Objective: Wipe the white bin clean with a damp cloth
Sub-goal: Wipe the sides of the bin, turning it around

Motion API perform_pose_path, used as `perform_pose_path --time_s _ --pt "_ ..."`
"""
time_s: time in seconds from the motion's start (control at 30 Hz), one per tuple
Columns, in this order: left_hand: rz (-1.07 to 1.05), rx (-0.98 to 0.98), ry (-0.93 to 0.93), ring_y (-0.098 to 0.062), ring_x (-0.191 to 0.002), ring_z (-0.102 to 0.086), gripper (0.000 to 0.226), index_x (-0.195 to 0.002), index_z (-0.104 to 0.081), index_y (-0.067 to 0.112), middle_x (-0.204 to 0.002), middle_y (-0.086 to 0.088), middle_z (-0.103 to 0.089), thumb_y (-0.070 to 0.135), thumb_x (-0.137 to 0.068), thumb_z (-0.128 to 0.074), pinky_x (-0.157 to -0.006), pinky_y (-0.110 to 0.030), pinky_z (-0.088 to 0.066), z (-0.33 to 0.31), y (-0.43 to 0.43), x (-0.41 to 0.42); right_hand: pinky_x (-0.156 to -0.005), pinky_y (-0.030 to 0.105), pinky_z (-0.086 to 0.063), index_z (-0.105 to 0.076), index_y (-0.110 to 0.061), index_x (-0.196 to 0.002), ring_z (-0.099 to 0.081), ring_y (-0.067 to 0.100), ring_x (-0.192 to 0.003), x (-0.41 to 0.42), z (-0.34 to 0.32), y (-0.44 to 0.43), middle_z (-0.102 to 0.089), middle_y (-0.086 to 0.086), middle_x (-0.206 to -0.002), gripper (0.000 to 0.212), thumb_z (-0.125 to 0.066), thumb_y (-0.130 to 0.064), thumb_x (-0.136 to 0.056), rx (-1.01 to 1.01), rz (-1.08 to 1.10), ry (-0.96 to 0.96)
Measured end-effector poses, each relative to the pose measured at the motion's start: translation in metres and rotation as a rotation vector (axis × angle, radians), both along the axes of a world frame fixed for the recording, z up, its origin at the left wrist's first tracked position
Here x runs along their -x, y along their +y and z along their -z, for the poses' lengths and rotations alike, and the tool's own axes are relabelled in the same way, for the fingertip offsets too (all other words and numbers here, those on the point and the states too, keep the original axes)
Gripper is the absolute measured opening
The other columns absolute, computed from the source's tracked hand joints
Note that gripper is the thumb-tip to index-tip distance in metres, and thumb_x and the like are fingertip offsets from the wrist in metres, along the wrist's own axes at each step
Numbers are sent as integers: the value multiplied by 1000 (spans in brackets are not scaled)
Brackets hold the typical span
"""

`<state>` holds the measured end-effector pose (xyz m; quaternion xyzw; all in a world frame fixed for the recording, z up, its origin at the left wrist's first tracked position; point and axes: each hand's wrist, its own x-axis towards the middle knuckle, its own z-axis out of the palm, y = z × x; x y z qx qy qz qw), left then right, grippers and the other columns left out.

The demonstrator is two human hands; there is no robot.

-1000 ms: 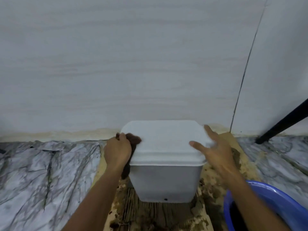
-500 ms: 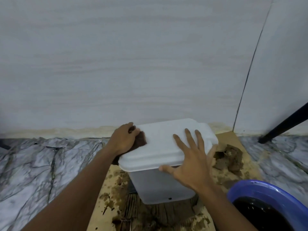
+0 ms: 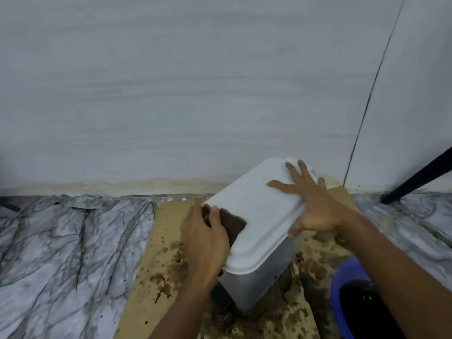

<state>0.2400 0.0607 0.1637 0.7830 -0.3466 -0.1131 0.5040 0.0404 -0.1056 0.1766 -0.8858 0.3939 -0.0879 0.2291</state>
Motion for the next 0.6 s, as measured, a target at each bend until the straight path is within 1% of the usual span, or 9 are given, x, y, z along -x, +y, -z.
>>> perform_pose_path --time_s 0.03,0.07,0.13,0.2,0.27,0.37,0.47,0.5,0.6 --pt "29 -20 -4 -23 -129 -51 43 -143 -53 15 -140 -3 -57 36 -106 -47 -107 -40 -41 1 -2 -3 -121 54 17 -25 -64 -142 38 4 -144 3 7 17 28 -16 -163 104 -90 -51 -63 -11 38 -114" --pt "53 -59 -5 -23 -125 -54 40 -139 -56 17 -136 -2 -60 37 -105 -48 -105 -39 -42 -2 -7 -12 -121 50 13 -27 -61 -145 35 2 -146 4 18 37 27 -17 -164 100 -86 -57 -65 -37 108 -308" --pt "102 -178 14 -23 -110 -60 31 -123 -65 19 -121 -3 -66 39 -102 -53 -95 -37 -46 -9 -23 -37 -121 40 -2 -28 -56 -149 22 0 -150 -4 40 76 17 -19 -166 98 -79 -62 -65 -102 322 -650" --pt "171 -285 72 -26 -99 -64 31 -104 -71 15 -107 -5 -70 42 -99 -58 -88 -38 -49 -18 -38 -60 -118 33 -21 -16 -53 -154 -6 1 -150 -27 53 101 0 -21 -166 111 -79 -60 -64 -198 449 -804" --pt "221 -332 154 -28 -90 -68 38 -94 -73 10 -97 -9 -73 46 -97 -60 -84 -39 -53 -24 -49 -69 -112 30 -37 -4 -52 -155 -28 2 -141 -51 55 111 -15 -26 -159 123 -82 -56 -60 -308 456 -933" --pt "157 -341 102 -25 -81 -68 45 -88 -72 7 -90 -10 -73 49 -97 -57 -75 -36 -51 -20 -49 -63 -106 26 -42 -7 -47 -157 -35 -2 -134 -61 52 100 -24 -26 -153 124 -83 -49 -58 -330 446 -1010" --pt "6 -254 147 -25 -84 -67 45 -91 -71 9 -91 -8 -72 49 -99 -54 -84 -42 -55 -15 -32 -44 -107 33 -47 -21 -37 -158 -44 9 -137 -53 50 68 -37 -17 -155 114 -87 -42 -65 -348 301 -987" --pt "-46 -224 177 -26 -87 -66 44 -94 -71 9 -93 -7 -71 49 -99 -53 -86 -43 -55 -13 -25 -34 -104 29 -49 -25 -35 -156 -49 9 -134 -50 48 57 -43 -18 -150 109 -88 -35 -67 -382 246 -968" --pt "-134 -124 236 -25 -90 -62 43 -98 -68 9 -94 -3 -67 48 -103 -50 -82 -38 -48 -7 -5 1 -92 19 -52 -31 -31 -155 -53 5 -128 -44 42 32 -49 -25 -140 94 -79 -17 -76 -490 115 -900"
